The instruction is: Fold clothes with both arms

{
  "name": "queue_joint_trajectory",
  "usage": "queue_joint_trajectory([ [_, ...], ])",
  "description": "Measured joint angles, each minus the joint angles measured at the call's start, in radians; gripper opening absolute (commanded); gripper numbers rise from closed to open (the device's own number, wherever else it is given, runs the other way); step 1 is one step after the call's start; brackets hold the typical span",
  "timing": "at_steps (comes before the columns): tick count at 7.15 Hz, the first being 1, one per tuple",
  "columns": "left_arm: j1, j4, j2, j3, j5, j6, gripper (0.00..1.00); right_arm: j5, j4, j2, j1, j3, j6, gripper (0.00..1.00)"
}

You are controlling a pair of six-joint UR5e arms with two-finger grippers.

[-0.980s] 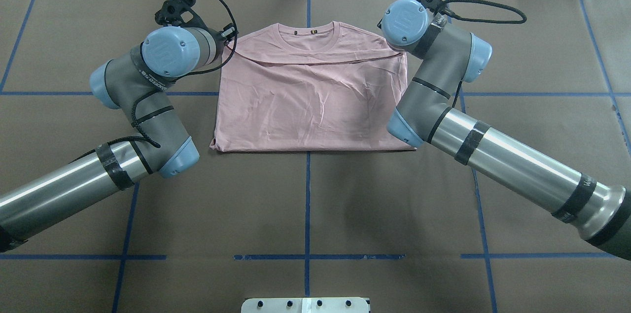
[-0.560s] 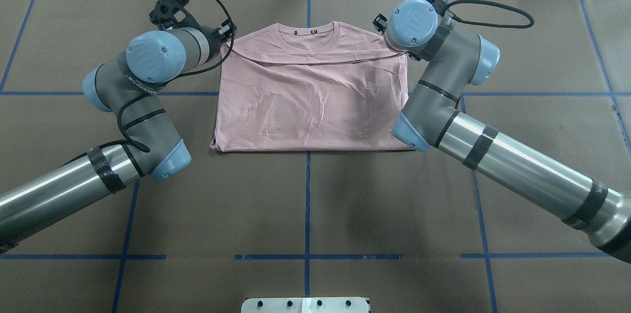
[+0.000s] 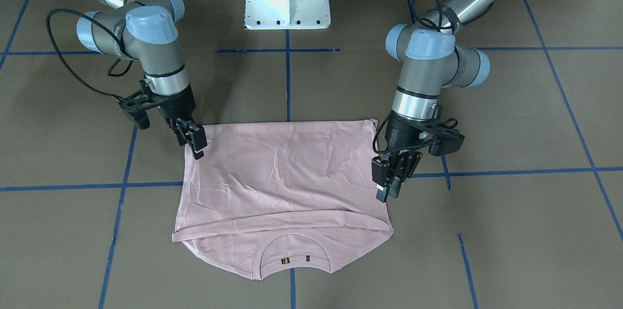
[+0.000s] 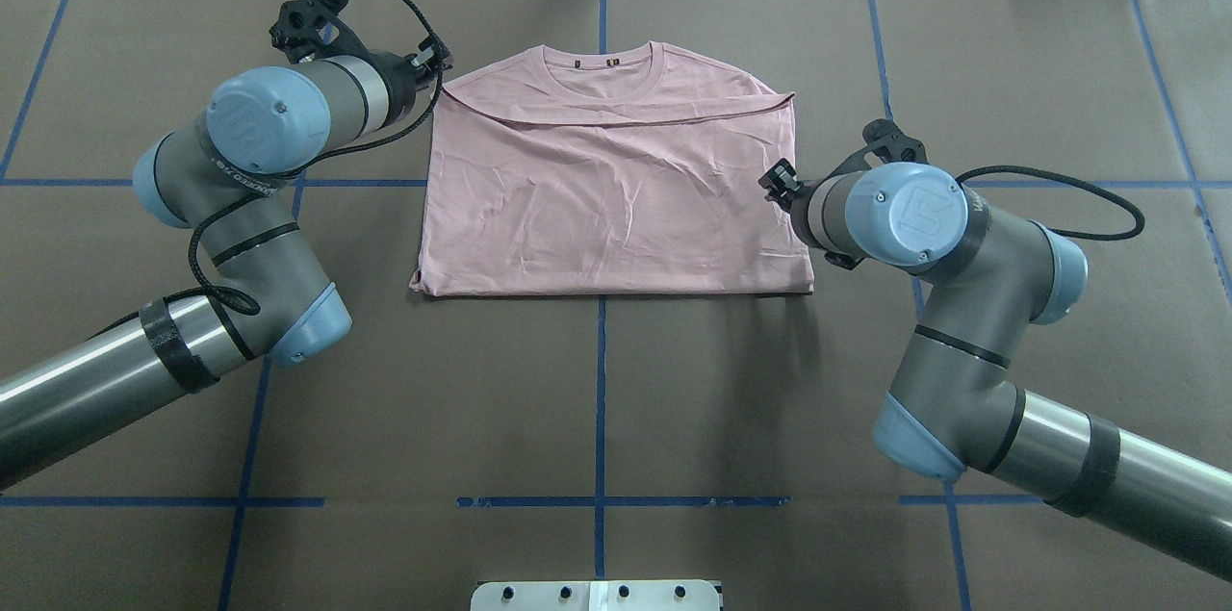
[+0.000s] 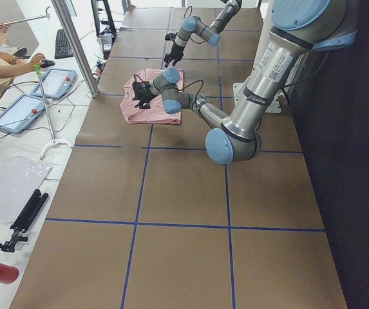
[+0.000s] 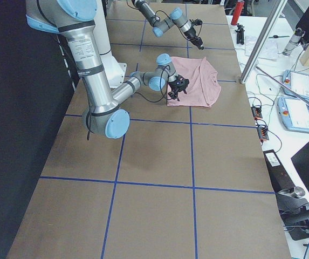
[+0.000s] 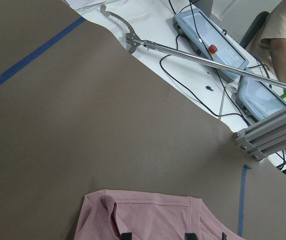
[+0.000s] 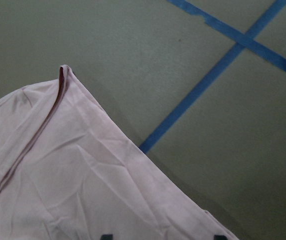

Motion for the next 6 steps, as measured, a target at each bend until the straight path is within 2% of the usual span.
queue_joint_trajectory([
  [2,0.001,-0.001,0.0,-0.009,-0.001,0.001,0.45,-0.006,-0.001,-0.043,-0.033,0.035,0.06,0.75],
  [6,0.001,-0.001,0.004,-0.026,-0.001,0.0,0.45,-0.008,-0.002,-0.075,-0.056,0.031,0.07,0.75],
])
